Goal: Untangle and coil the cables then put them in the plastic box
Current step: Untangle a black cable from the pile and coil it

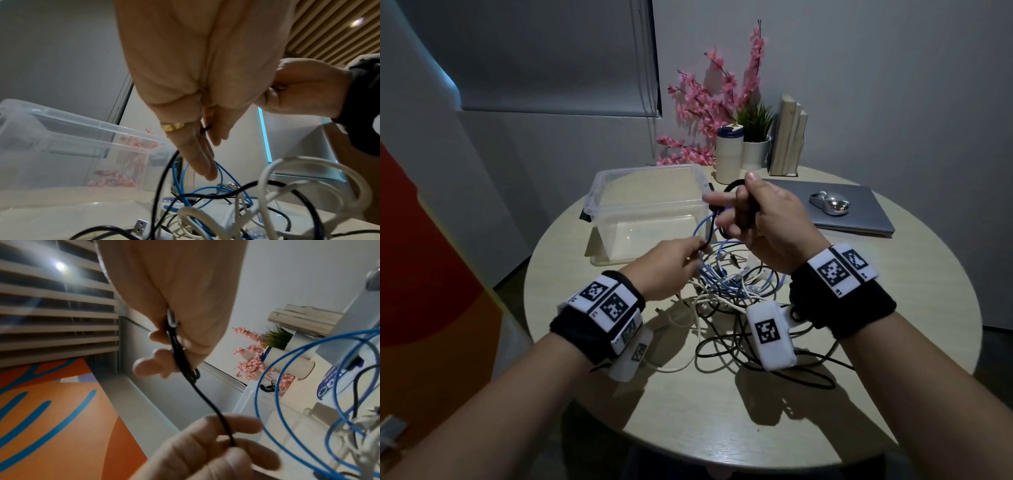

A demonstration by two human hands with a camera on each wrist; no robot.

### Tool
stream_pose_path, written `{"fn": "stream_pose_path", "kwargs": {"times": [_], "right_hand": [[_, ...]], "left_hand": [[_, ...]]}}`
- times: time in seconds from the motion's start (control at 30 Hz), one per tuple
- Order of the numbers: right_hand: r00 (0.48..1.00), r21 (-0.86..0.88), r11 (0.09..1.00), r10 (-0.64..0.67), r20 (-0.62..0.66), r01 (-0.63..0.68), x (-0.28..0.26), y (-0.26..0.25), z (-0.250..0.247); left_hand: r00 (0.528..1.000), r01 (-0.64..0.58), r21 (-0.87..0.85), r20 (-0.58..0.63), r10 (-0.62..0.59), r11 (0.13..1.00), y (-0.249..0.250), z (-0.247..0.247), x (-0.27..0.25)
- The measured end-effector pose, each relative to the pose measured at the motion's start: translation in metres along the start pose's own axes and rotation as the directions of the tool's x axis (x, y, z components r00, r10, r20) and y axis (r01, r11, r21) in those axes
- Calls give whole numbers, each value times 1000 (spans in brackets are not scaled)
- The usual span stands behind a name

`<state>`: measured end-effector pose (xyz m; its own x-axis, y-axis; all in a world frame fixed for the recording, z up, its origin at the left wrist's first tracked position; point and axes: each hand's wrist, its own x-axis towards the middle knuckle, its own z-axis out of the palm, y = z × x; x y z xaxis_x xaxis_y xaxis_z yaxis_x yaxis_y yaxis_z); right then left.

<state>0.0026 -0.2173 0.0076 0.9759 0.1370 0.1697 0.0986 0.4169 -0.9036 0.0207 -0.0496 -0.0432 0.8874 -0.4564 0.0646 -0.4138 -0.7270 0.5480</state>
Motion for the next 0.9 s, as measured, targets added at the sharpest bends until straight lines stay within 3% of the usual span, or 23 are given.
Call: {"fn": "stream_pose_path", "kwargs": {"times": [0.13, 0.23, 0.33, 0.4, 0.5, 0.57, 0.63, 0.77, 0.83, 0.9], "right_hand": [[985, 182, 977, -82, -151, 109, 6, -3, 3], [948, 99, 976, -162, -274, 196, 15, -1, -9], [918, -274, 937, -291, -268, 217, 16, 5, -18], [921, -546, 821, -328, -212, 167, 14, 12, -20], [965, -774, 627, -248, -89, 90, 10, 18, -21], [985, -836, 546, -163, -52, 46, 8, 19, -21], [995, -832, 554, -92, -34, 22, 7, 20, -20], [999, -694, 719, -36, 20, 40, 5, 22, -20], [998, -669, 742, -10, 56, 44, 4, 21, -19], [996, -668, 743, 17, 91, 48, 4, 21, -19]], "left_hand": [[995, -7, -66, 104, 14, 998, 3, 7, -5], [981, 44, -143, 193, -16, 989, 1, 8, -11], [988, 35, -138, 151, -14, 990, -3, 6, -13], [998, 8, -127, 68, 1, 992, 1, 3, -13], [997, -60, -164, -56, 51, 985, 12, -4, -12], [985, -117, -177, -143, 92, 977, 20, -9, -12], [956, -182, -172, -262, 133, 968, 27, -15, -11], [868, -312, -217, -460, 186, 925, 31, -30, -4], [845, -347, -203, -491, 211, 916, 28, -33, 1], [862, -310, -185, -468, 194, 932, 22, -31, 5]]}}
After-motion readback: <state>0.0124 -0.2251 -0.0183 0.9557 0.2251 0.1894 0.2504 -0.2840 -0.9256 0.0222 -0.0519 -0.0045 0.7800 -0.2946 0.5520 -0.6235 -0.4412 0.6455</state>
